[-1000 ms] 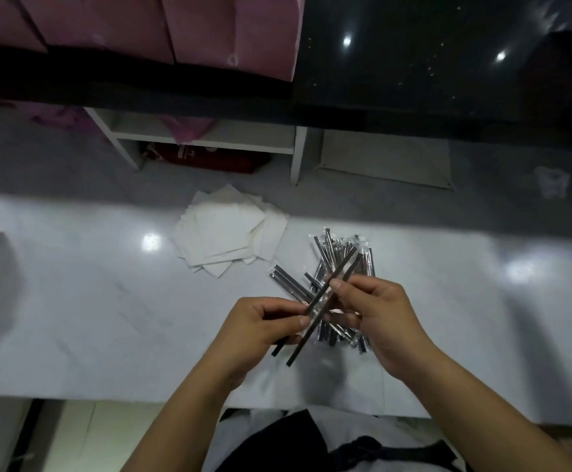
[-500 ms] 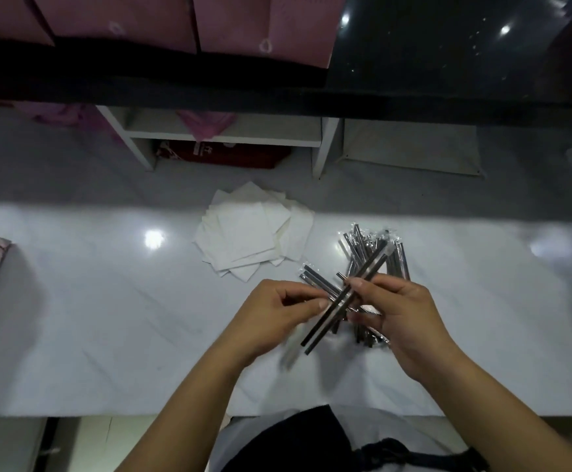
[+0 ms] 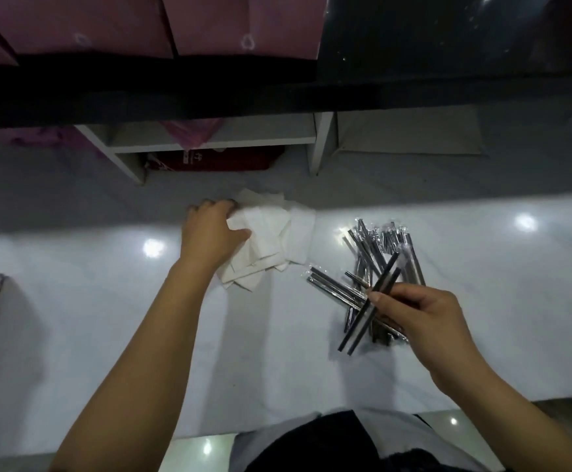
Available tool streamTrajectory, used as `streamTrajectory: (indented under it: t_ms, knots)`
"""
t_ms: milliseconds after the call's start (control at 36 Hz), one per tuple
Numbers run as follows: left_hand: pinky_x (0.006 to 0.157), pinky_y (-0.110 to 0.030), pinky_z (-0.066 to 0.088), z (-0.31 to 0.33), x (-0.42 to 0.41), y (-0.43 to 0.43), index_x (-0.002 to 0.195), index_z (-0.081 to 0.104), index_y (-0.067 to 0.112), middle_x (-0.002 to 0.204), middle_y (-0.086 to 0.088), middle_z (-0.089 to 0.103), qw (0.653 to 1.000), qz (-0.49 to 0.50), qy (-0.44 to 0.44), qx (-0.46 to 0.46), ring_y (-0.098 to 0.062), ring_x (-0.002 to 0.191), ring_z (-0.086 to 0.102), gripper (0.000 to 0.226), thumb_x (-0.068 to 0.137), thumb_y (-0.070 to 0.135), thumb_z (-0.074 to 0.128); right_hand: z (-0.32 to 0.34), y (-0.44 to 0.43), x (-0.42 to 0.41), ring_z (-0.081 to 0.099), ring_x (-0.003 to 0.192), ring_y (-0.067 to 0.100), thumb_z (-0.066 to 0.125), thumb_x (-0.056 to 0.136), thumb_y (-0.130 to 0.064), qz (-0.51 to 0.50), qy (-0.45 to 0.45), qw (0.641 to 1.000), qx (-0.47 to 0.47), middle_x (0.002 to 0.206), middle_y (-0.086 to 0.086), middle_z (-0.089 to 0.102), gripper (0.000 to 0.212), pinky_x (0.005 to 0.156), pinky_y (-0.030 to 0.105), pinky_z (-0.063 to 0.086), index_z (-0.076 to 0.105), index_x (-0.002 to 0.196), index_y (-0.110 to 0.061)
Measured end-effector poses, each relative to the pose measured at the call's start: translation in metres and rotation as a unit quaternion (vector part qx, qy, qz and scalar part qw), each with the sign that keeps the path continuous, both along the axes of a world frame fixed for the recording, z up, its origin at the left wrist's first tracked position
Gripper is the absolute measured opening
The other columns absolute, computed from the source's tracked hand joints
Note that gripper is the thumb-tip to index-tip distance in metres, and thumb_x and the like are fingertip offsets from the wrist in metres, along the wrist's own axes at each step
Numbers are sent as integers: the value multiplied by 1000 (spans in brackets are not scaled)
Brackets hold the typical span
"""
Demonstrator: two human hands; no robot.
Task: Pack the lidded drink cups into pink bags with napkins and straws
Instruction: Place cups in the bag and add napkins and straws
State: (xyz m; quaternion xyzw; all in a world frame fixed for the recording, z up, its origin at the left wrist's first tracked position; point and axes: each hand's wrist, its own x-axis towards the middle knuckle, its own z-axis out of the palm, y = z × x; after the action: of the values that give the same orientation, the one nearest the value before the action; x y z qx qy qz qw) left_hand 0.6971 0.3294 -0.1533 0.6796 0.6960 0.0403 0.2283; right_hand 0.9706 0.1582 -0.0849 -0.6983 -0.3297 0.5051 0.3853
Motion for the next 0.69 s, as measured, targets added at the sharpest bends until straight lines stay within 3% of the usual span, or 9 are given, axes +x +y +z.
streamTrajectory:
  t_ms: [56,139,194,306,444,528,611,694]
  knots:
    - [84,-35,36,6,2,0,120,66,21,114,-8,66,1000,15,-12,20,-36,110,51,46,79,36,78,2,0,1,57,67,18,77,82,-10,18,-20,1000,14,80,30,65,9,68,30,48,77,75,-4]
    - [83,-35,43,13,3,-6,107,72,19,100,-5,70,997,32,-39,55,-32,100,56,28,80,26,78,0,0,4,61,65,11,78,81,-8,40,-55,997,39,70,1,70,18,64,19,46,76,66,-17]
    - [83,-35,48,18,2,-12,103,73,17,93,1,68,996,39,-64,45,-24,92,60,23,82,26,77,-2,0,7,64,70,7,79,80,-7,51,-77,994,53,75,-9,69,22,67,16,44,74,63,-20]
    - [63,-24,44,43,0,-28,90,74,22,86,10,68,983,50,-170,-49,-10,78,61,10,84,28,77,-5,1,10,67,91,9,80,80,-11,65,-110,990,56,94,-7,71,11,83,25,48,79,72,-19]
    - [64,-18,52,75,-2,-35,91,74,14,83,-1,76,939,-9,-300,-166,-10,73,69,8,84,16,78,-5,0,11,68,91,9,80,79,-10,67,-105,991,55,96,-5,71,9,86,29,51,79,74,-17]
    - [62,-23,57,77,3,-26,94,70,9,81,0,76,910,66,-383,-146,-13,73,72,11,85,8,75,-6,-3,13,68,90,9,80,79,-8,66,-102,991,56,96,-3,72,7,86,32,52,79,76,-14]
    - [65,-29,60,63,7,-10,95,67,9,82,-1,74,903,161,-386,-100,-17,76,71,12,85,5,74,-6,-7,16,69,89,10,80,78,-8,56,-89,993,60,93,-5,72,9,83,39,55,80,75,-17]
    - [73,-32,57,40,8,2,105,65,11,87,1,67,932,181,-309,-53,-22,83,68,22,85,6,73,-5,-11,19,70,89,11,80,79,-7,45,-72,994,64,92,-8,73,18,82,43,56,80,73,-24]
